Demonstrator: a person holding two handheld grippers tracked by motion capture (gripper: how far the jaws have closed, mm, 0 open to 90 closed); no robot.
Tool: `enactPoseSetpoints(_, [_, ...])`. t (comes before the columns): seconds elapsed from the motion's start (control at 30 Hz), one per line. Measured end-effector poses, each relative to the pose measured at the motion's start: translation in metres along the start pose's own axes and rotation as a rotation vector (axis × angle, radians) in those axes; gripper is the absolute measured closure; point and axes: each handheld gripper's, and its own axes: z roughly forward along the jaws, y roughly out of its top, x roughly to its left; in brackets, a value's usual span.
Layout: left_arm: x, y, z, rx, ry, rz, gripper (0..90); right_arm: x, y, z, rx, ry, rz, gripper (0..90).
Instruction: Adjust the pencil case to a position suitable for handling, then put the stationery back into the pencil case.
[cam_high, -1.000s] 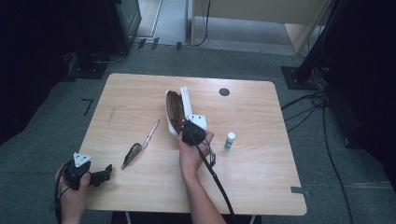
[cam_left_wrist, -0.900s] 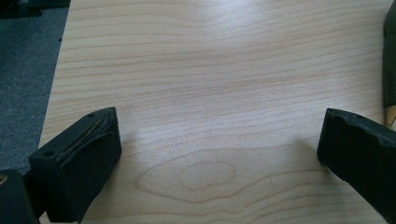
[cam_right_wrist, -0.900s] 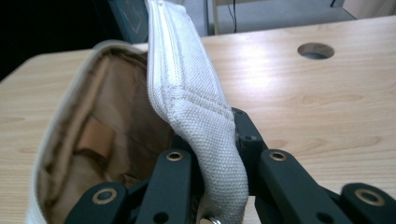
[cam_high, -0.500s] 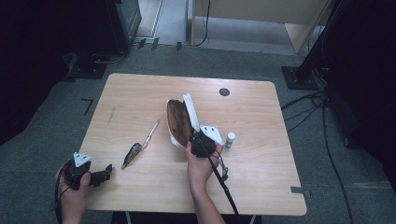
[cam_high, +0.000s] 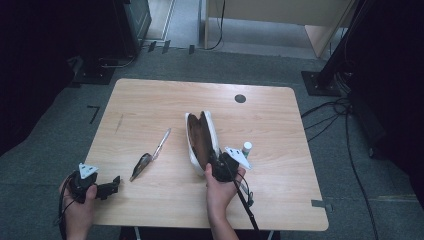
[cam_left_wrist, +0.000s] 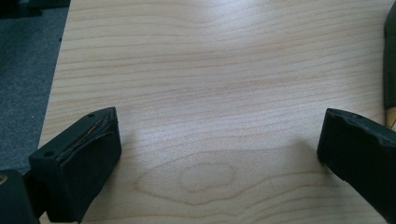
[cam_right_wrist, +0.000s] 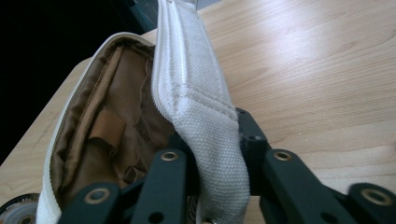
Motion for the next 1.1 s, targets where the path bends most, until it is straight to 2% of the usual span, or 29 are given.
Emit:
enactPoseSetpoints(0.07, [0.0, 0.0, 0.0, 0.0, 0.001, 0.001, 0.0, -0.001, 0.0, -0.001, 0.015, 0.014, -0.024, 62.2])
enactPoseSetpoints(0.1, [0.0, 0.0, 0.0, 0.0, 0.001, 0.001, 0.0, -0.001, 0.0, -0.001, 0.015, 0.014, -0.024, 62.2])
enactPoseSetpoints(0.2, [0.0, 0.001, 0.001, 0.001, 0.0, 0.002, 0.0, -0.002, 0.004, -0.006, 0.008, 0.028, -0.074, 53.7])
enactPoseSetpoints(0.23, [0.0, 0.001, 0.001, 0.001, -0.001, 0.004, 0.0, -0.001, 0.009, -0.012, -0.004, 0.045, -0.103, 47.2])
enactPoseSetpoints(0.3, [0.0, 0.002, 0.001, 0.001, -0.001, 0.003, 0.0, 0.001, 0.012, -0.017, -0.005, 0.042, -0.14, 42.2])
enactPoseSetpoints(0.33, [0.0, 0.002, 0.001, 0.001, -0.002, 0.003, 0.0, 0.002, 0.014, -0.02, -0.011, 0.04, -0.163, 40.5])
enactPoseSetpoints(0.37, [0.0, 0.002, 0.001, 0.001, -0.002, 0.003, 0.0, 0.002, 0.014, -0.02, -0.011, 0.04, -0.163, 40.5])
enactPoseSetpoints(0.4, [0.0, 0.002, 0.001, 0.001, -0.002, 0.003, 0.0, 0.002, 0.019, -0.026, -0.019, 0.037, -0.193, 37.9])
enactPoseSetpoints(0.53, [0.0, 0.002, 0.001, 0.001, -0.001, 0.003, 0.0, -0.001, 0.027, -0.034, -0.029, 0.063, -0.209, 34.8])
enactPoseSetpoints(0.57, [0.0, 0.002, 0.001, 0.001, -0.002, 0.003, 0.0, -0.005, 0.034, -0.042, -0.037, 0.072, -0.236, 32.8])
enactPoseSetpoints(0.6, [0.0, 0.002, 0.001, 0.001, -0.001, 0.003, 0.0, -0.005, 0.034, -0.042, -0.037, 0.072, -0.236, 32.8])
enactPoseSetpoints(0.67, [0.0, 0.002, 0.001, 0.001, -0.001, 0.003, 0.0, -0.012, 0.041, -0.049, -0.042, 0.065, -0.257, 31.8])
enactPoseSetpoints(0.77, [0.0, 0.002, 0.001, 0.001, -0.002, 0.003, 0.0, -0.029, 0.055, -0.062, -0.058, 0.028, -0.292, 31.5])
enactPoseSetpoints(0.87, [0.0, 0.002, 0.001, 0.001, -0.002, 0.003, 0.0, -0.045, 0.065, -0.069, -0.048, 0.034, -0.294, 30.0])
enactPoseSetpoints(0.9, [0.0, 0.002, 0.001, 0.001, -0.001, 0.004, 0.0, -0.045, 0.065, -0.069, -0.048, 0.034, -0.294, 30.0])
enactPoseSetpoints(0.93, [0.0, 0.002, 0.001, 0.001, -0.002, 0.003, 0.0, -0.055, 0.07, -0.073, -0.04, 0.022, -0.302, 27.9])
enactPoseSetpoints(0.97, [0.0, 0.002, 0.001, 0.001, -0.002, 0.003, 0.0, -0.055, 0.07, -0.073, -0.04, 0.022, -0.302, 27.9])
enactPoseSetpoints(1.0, [0.0, 0.002, 0.001, 0.002, -0.002, 0.003, 0.0, -0.067, 0.075, -0.077, -0.035, -0.007, -0.31, 27.7])
enactPoseSetpoints(1.1, [0.0, 0.002, 0.001, 0.002, -0.002, 0.003, 0.0, -0.08, 0.08, -0.079, -0.022, -0.028, -0.317, 28.1])
